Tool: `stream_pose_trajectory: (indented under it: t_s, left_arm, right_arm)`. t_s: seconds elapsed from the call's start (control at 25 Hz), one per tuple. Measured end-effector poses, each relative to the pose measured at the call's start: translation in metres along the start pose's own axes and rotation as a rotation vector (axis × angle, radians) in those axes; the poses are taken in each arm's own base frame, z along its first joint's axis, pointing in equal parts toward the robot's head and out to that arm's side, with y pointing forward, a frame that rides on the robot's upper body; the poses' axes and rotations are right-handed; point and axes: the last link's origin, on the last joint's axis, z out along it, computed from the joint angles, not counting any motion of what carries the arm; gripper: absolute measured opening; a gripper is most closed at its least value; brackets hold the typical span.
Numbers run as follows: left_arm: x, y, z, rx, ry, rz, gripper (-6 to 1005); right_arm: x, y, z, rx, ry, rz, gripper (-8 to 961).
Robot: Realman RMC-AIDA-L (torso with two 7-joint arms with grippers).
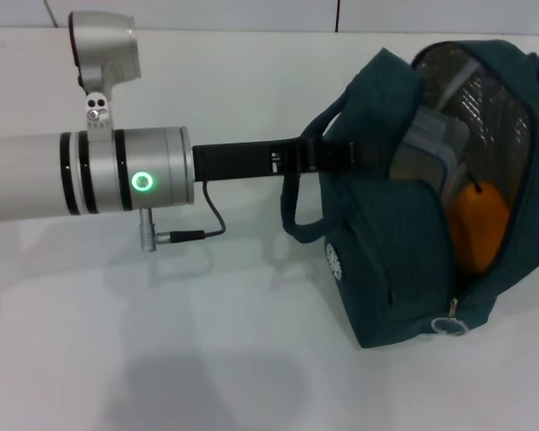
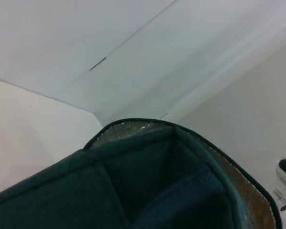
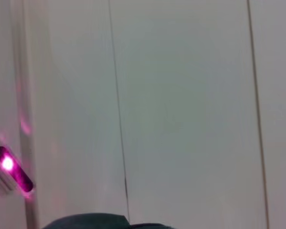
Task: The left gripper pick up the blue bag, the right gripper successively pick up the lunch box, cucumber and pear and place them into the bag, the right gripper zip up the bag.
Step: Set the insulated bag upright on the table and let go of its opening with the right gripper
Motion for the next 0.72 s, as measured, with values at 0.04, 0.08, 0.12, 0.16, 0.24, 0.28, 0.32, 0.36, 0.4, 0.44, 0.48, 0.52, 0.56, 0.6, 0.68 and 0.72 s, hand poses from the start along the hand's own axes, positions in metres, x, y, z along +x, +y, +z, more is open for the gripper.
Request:
stream_pose_trajectory:
  t_s: [0.04,0.08,0.12,0.16,0.24,0.28,0.32,0.36,0.4,0.44,0.48,0.52,0.56,0.6,0.68,0.72]
  left_arm:
    - [0.0,-0.001,-0.001,0.005,0.003,0.001,53]
    - [0.0,-0.003,-0.001,0.011,0.005,0.0,53]
    - [-0.001,-0.005,-0.001,0.019,0.008,-0.006,53]
    - [-0.003,-0.007,-0.002,0.025,0.008,-0.011,53]
    - [-0.005,-0.009,-0.002,0.032,0.005,-0.012,53]
    - [-0.006,-0.01,-0.002,0.034,0.005,-0.007,53]
    - [-0.007,-0.011,-0.003,0.034,0.008,-0.003,53]
    - [-0.008,-0.012,-0.004,0.034,0.015,-0.001,53]
    - [-0.008,-0.012,-0.004,0.032,0.023,-0.001,53]
    - [-0.008,-0.012,-0.005,0.032,0.027,-0.003,53]
    - [-0.009,-0.012,-0.006,0.03,0.032,-0.007,53]
    - [-0.01,-0.012,-0.007,0.03,0.034,-0.01,53]
    - [-0.01,-0.012,-0.007,0.03,0.034,-0.012,53]
    - [-0.011,-0.013,-0.008,0.031,0.035,-0.014,53]
    - [-0.012,-0.013,-0.009,0.033,0.036,-0.017,54]
    - [-0.013,-0.014,-0.009,0.034,0.037,-0.018,54]
  right_arm:
    - [-0.002,0.0,0.006,-0.01,0.001,-0.005,58]
    - [-0.002,0.0,0.006,-0.01,0.001,-0.005,58]
    - [-0.002,0.0,0.008,-0.014,0.004,-0.007,58]
    - [-0.001,0.001,0.01,-0.018,0.007,-0.009,58]
    - [-0.001,0.001,0.013,-0.021,0.016,-0.012,58]
    - [0.0,0.001,0.014,-0.021,0.02,-0.011,58]
    - [0.001,0.001,0.015,-0.02,0.022,-0.009,58]
    - [0.001,0.002,0.015,-0.019,0.022,-0.007,58]
    - [0.003,0.002,0.014,-0.017,0.023,-0.002,58]
    - [0.005,0.002,0.012,-0.01,0.024,0.005,67]
    - [0.006,0.002,0.011,-0.005,0.025,0.01,75]
    - [0.006,0.002,0.011,-0.005,0.025,0.01,84]
    - [0.007,0.002,0.009,0.0,0.027,0.015,93]
    - [0.008,0.002,0.008,0.002,0.027,0.02,101]
    - [0.01,0.003,0.004,0.0,0.028,0.029,118]
    - [0.011,0.003,0.002,0.0,0.026,0.032,127]
